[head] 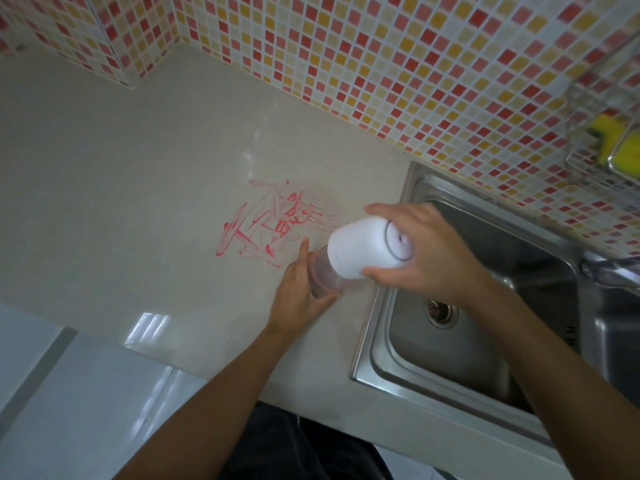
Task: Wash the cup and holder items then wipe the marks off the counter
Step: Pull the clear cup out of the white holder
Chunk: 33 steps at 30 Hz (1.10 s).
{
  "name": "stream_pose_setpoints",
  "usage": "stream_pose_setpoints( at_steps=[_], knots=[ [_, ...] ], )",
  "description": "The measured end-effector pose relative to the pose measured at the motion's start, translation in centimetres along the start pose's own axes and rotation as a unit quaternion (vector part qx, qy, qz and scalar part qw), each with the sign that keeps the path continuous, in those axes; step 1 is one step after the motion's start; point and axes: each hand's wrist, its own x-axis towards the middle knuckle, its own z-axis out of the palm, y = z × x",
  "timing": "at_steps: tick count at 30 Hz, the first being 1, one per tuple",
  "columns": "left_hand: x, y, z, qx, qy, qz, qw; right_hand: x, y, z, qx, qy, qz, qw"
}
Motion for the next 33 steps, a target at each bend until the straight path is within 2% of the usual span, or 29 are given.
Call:
stream_pose_setpoints(
  at_steps=[3,5,7,9,10,11,12,15,19,27,33],
  knots=[
    [0.0,0.0,0.0,0.004,-0.01,-0.008,1.0,-0.9,1.3,0.2,0.087,0.056,0.15,0.983],
    [0.0,0.0,0.1,0.001,-0.011,-0.011,1.0,-1.5,2.7,1.6,0.181,0.1,0.252,0.945],
    [0.1,0.0,0.2,-0.007,-0.007,-0.007,1.0,-1.9,4.4,3.4,0.334,0.131,0.337,0.871],
    [0.3,0.0,0.2,-0.025,0.002,-0.006,1.0,-2.0,5.9,5.3,0.525,0.142,0.382,0.747],
    [0.3,0.1,0.1,-0.031,0.005,-0.009,0.999,-2.2,6.5,6.3,0.581,0.14,0.38,0.706],
    [0.3,0.3,-0.1,-0.037,0.008,-0.012,0.999,-2.3,6.8,7.3,0.598,0.131,0.372,0.697],
    [0.3,0.5,-0.3,-0.042,0.011,-0.014,0.999,-2.4,6.9,8.2,0.588,0.118,0.363,0.713],
    [-0.1,0.9,-1.0,-0.059,0.031,-0.023,0.998,-2.0,6.3,10.3,0.477,0.124,0.323,0.808],
    [-1.0,1.0,-2.0,-0.067,0.066,-0.047,0.994,-0.6,5.6,12.7,0.409,0.114,0.256,0.868],
    [-2.8,0.7,-3.4,-0.038,0.072,-0.037,0.996,1.0,4.8,15.0,0.378,0.133,0.234,0.886],
    [-4.8,1.6,-2.0,-0.034,0.048,-0.019,0.998,-0.9,5.9,15.5,0.373,0.092,0.235,0.893]
  ],
)
